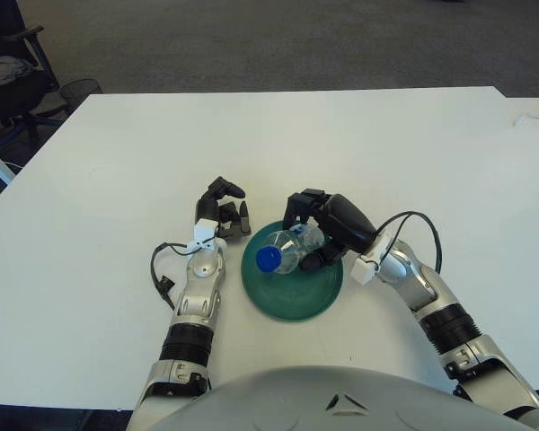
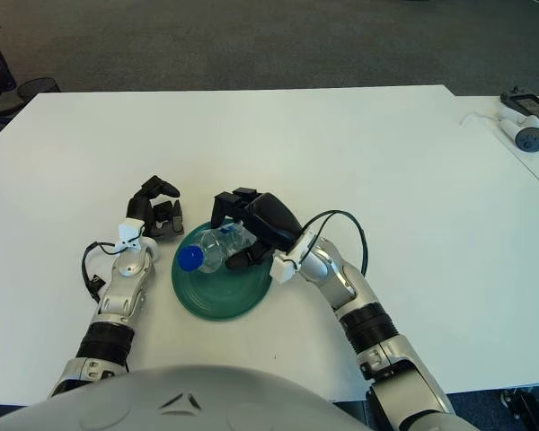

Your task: Put the bottle into the plate.

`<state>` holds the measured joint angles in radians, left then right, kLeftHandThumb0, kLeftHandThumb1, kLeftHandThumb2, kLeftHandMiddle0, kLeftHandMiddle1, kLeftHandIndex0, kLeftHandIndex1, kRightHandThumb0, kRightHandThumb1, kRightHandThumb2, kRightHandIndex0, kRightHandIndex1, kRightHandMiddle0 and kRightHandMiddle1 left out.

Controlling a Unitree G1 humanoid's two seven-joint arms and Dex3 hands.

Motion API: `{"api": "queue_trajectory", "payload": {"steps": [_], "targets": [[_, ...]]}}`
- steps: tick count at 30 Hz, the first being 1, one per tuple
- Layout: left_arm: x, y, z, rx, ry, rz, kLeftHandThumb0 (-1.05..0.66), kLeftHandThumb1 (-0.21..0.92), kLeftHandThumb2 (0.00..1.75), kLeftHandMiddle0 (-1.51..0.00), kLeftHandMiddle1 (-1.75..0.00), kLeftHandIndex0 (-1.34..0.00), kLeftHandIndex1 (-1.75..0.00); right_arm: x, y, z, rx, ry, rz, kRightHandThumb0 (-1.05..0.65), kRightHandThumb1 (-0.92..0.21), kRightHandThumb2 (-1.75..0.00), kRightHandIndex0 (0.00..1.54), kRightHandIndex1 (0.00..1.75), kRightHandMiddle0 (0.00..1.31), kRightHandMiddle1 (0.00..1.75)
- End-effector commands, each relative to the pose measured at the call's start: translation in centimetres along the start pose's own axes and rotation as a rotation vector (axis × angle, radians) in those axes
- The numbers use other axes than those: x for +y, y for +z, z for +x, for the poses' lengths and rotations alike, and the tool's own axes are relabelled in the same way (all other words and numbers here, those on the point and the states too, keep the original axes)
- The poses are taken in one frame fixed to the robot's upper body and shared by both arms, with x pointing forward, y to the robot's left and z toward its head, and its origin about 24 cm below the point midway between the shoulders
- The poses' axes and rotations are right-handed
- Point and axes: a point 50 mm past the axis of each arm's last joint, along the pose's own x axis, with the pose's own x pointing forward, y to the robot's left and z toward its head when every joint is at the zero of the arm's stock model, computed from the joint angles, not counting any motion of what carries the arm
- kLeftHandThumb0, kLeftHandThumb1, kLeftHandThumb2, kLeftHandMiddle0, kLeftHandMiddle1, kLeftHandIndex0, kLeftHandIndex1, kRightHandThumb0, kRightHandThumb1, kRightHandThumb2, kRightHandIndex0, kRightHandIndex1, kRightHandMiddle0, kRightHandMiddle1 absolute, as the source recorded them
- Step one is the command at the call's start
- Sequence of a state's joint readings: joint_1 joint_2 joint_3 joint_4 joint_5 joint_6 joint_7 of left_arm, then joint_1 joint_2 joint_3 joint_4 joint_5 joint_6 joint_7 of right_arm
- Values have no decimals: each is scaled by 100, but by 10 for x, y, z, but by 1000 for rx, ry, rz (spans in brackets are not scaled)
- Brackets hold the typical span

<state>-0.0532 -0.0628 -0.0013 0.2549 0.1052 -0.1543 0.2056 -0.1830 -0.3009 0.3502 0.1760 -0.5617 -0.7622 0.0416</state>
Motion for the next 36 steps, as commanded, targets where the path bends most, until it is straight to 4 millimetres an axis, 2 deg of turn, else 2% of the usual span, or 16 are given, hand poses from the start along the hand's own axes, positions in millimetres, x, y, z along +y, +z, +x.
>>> {"api": "queue_trajectory", "payload": {"steps": [1, 2, 3, 4, 6, 8, 10, 13, 15, 17, 21, 27, 36], "targets": [[2, -17, -7, 100, -1, 46, -53, 17, 150, -126, -175, -73, -175, -6, 0, 2, -29, 11, -3, -38, -81, -58, 25, 174, 35, 165], [2, -17, -7, 102, -1, 49, -53, 17, 150, -126, -175, -73, -175, -7, 0, 2, -30, 17, -2, -37, -85, -52, 20, 173, 33, 165], [2, -17, -7, 104, 0, 52, -53, 17, 150, -126, -175, -73, -175, -7, 0, 2, -31, 21, -1, -52, -88, -46, 18, 167, 25, 158], [2, -17, -7, 104, 3, 55, -53, 17, 150, -126, -175, -73, -175, -8, 0, 1, -30, 26, 0, -57, -89, -43, 16, 165, 23, 156], [2, -17, -7, 103, 10, 60, -53, 17, 150, -126, -175, -73, -175, -9, -1, 1, -30, 34, 2, -71, -91, -39, 15, 150, 15, 146], [2, -17, -7, 102, 15, 65, -53, 16, 150, -126, -175, -73, -175, -9, -1, 1, -30, 38, 5, -77, -91, -38, 15, 140, 12, 141], [3, -17, -7, 101, 18, 69, -53, 16, 150, -125, -175, -73, -175, -9, -1, 1, -31, 44, 7, -80, -92, -39, 15, 128, 10, 136], [2, -17, -8, 101, 14, 71, -54, 15, 152, -126, -175, -74, -175, -9, -3, 0, -21, 62, 2, -84, -92, -44, 15, 99, 5, 125], [2, -17, -8, 98, 8, 62, -54, 14, 153, -125, -175, -75, -175, -8, -4, 0, -13, 76, -7, -87, -92, -49, 16, 69, 2, 113], [2, -17, -8, 92, 5, 47, -55, 13, 154, -123, -175, -76, -175, -8, -4, 0, -13, 81, -15, -88, -92, -53, 17, 51, 1, 102], [4, -19, -7, 89, 2, 29, -56, 11, 157, -120, -175, -78, -175, -8, -5, -1, -15, 80, -21, -91, -92, -59, 16, 26, 0, 84], [4, -21, -7, 66, -6, 2, -56, 10, 158, -118, -175, -79, -175, -8, -6, -2, -21, 75, -15, -93, -92, -63, 9, 11, 0, 66], [5, -23, -7, 61, -17, -11, -56, 11, 157, -117, -175, -79, -175, -8, -8, -4, -29, 74, 19, -93, -92, -60, 6, 6, 0, 61]]}}
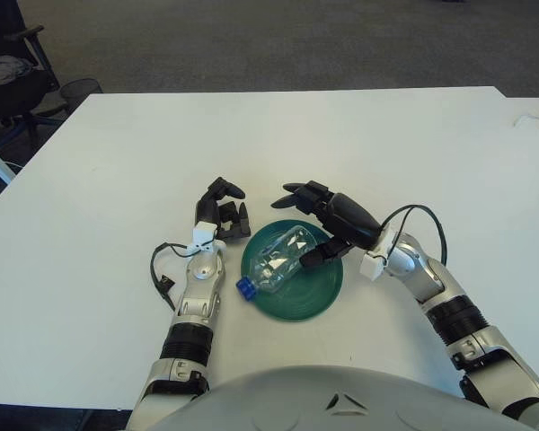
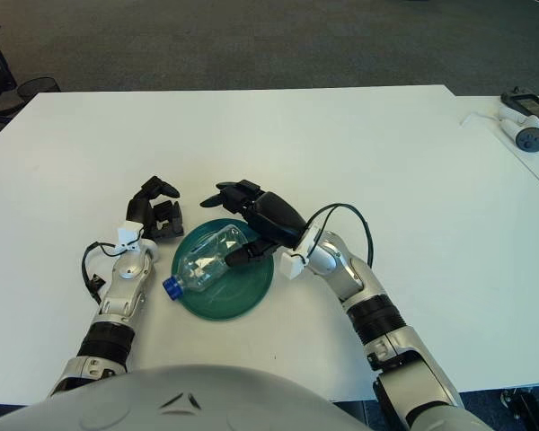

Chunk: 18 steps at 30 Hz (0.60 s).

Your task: Put the bottle into the plate.

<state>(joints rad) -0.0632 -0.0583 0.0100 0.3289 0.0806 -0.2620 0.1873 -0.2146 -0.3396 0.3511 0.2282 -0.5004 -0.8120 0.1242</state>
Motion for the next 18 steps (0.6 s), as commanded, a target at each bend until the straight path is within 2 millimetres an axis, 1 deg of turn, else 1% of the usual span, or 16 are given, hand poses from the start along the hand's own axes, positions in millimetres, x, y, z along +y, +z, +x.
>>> {"api": "queue_trajectory", "payload": {"steps": [1, 9, 14, 18], "targets": [[4, -18, -7, 102, -7, 15, -56, 11, 157, -118, -175, -79, -175, -5, -1, 0, -16, -5, 6, -93, -92, -59, 6, 5, 0, 61], [4, -17, -7, 111, -12, 2, -56, 10, 158, -118, -175, -79, -175, -5, -4, -3, -5, 1, 18, -92, -92, -59, 5, 3, 0, 56], [4, -16, -8, 110, -12, 5, -57, 9, 159, -122, -175, -80, -175, -7, -6, -4, 13, 6, 25, -93, -92, -57, 5, 2, 0, 55], [4, -16, -8, 121, -8, 23, -57, 10, 158, -124, -175, -79, -175, -10, -9, -4, 44, -36, 100, -94, -92, -52, 6, 2, 0, 53]]}}
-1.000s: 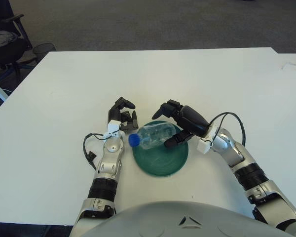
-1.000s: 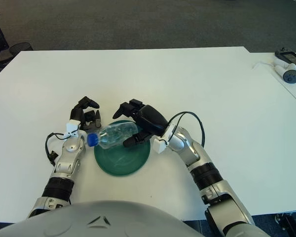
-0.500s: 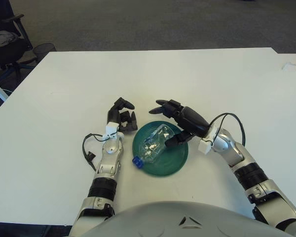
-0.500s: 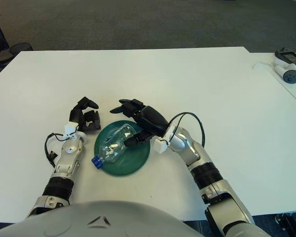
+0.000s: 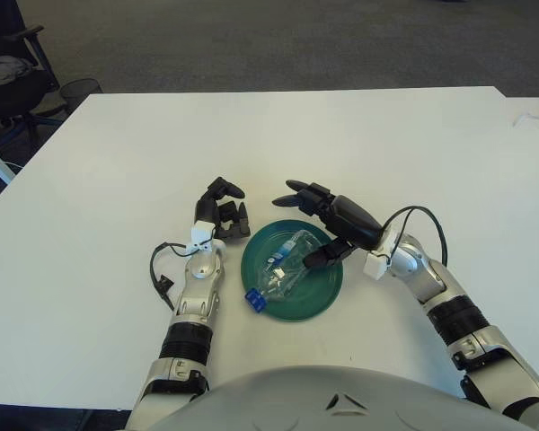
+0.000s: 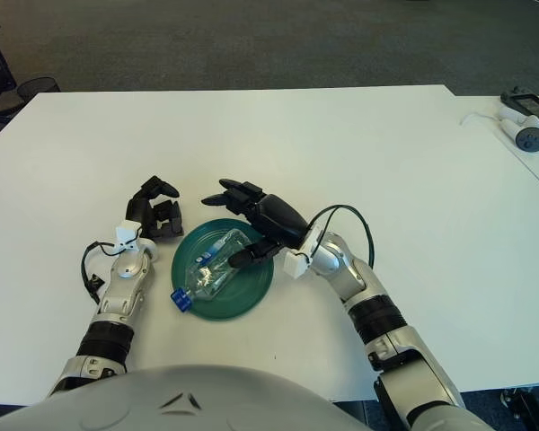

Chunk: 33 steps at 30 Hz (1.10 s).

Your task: Put the bottle into the plate.

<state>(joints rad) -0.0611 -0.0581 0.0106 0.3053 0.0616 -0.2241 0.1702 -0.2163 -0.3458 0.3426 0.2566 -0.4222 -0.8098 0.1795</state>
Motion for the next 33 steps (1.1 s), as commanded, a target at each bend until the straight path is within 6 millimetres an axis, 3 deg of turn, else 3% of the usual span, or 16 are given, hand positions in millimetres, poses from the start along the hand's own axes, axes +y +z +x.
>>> {"api": "queue_trajectory", "payload": {"steps": [1, 7, 13, 19, 25, 28, 33], "targets": [[4, -18, -8, 104, 4, 39, -56, 10, 158, -124, -175, -79, -175, -9, -4, 1, 23, -65, 77, -94, -92, -52, 6, 3, 0, 53], [4, -17, -8, 110, 16, 54, -56, 11, 156, -124, -175, -78, -175, -18, -8, 3, 33, -306, 250, -93, -92, -41, 17, 6, 0, 66], [3, -15, -9, 127, 29, 69, -54, 14, 153, -125, -175, -75, -175, -25, -17, 4, 68, -639, 474, -87, -92, -36, 38, 16, 2, 94], [3, -13, -10, 132, 26, 69, -53, 16, 150, -125, -175, -73, -175, -24, -29, -2, 147, -864, 617, -75, -92, -35, 33, 61, 6, 110], [2, -14, -11, 124, 24, 64, -52, 18, 149, -126, -175, -72, -175, -12, -46, -10, 340, -1102, 773, -55, -92, -55, 33, 94, 6, 122], [3, -15, -12, 128, 37, 78, -52, 18, 149, -126, -175, -72, -175, -3, -61, -16, 487, -1211, 850, -52, -92, -60, 31, 101, 4, 130], [2, -14, -13, 129, 32, 79, -52, 18, 149, -125, -175, -72, -175, 6, -66, -17, 564, -1218, 822, -53, -92, -65, 33, 106, 3, 136]]}}
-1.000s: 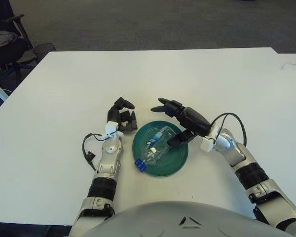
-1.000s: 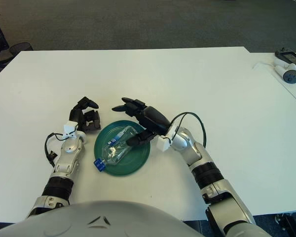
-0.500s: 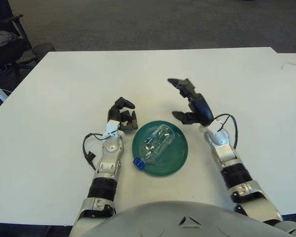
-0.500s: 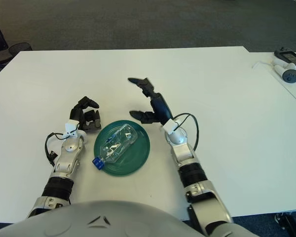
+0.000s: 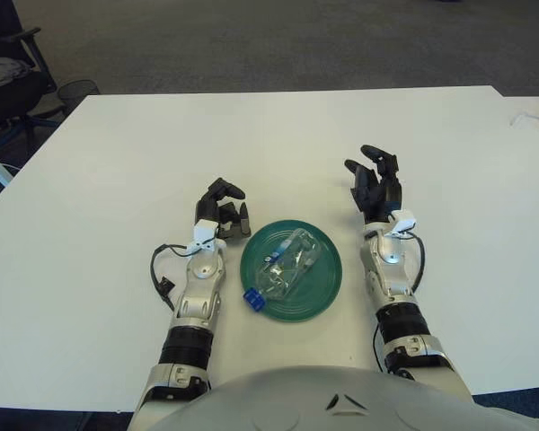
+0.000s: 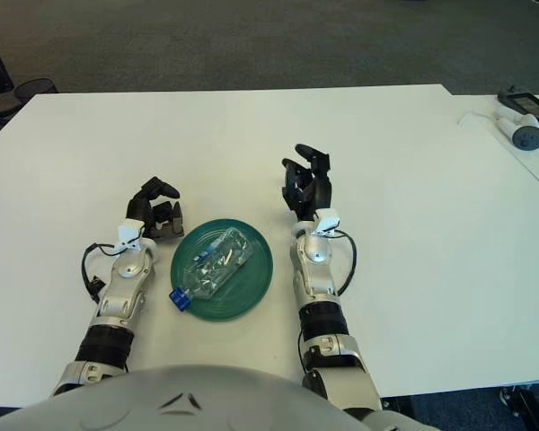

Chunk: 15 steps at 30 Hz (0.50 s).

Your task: Put the bottle into the plate.

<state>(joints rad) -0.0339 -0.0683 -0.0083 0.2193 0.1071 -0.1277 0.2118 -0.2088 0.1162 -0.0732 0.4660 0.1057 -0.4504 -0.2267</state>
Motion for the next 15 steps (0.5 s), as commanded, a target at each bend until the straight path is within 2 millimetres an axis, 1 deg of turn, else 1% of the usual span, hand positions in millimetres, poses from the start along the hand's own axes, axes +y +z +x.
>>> {"api": "queue_trajectory", "payload": {"steps": [1, 8, 15], "targets": [[4, -18, -9, 100, 0, 36, -52, 18, 149, -125, -175, -72, -175, 10, -6, -2, 23, -31, 6, -53, -92, -66, 33, 106, 3, 136], [4, -18, -9, 103, 1, 35, -52, 19, 147, -125, -175, -71, -175, 11, -15, -8, 30, -54, -42, -54, -92, -70, 36, 103, 2, 138], [4, -19, -8, 107, 10, 50, -52, 19, 147, -124, -175, -71, -175, 4, -24, -12, 52, -83, -60, -53, -92, -72, 38, 100, 1, 139]]}}
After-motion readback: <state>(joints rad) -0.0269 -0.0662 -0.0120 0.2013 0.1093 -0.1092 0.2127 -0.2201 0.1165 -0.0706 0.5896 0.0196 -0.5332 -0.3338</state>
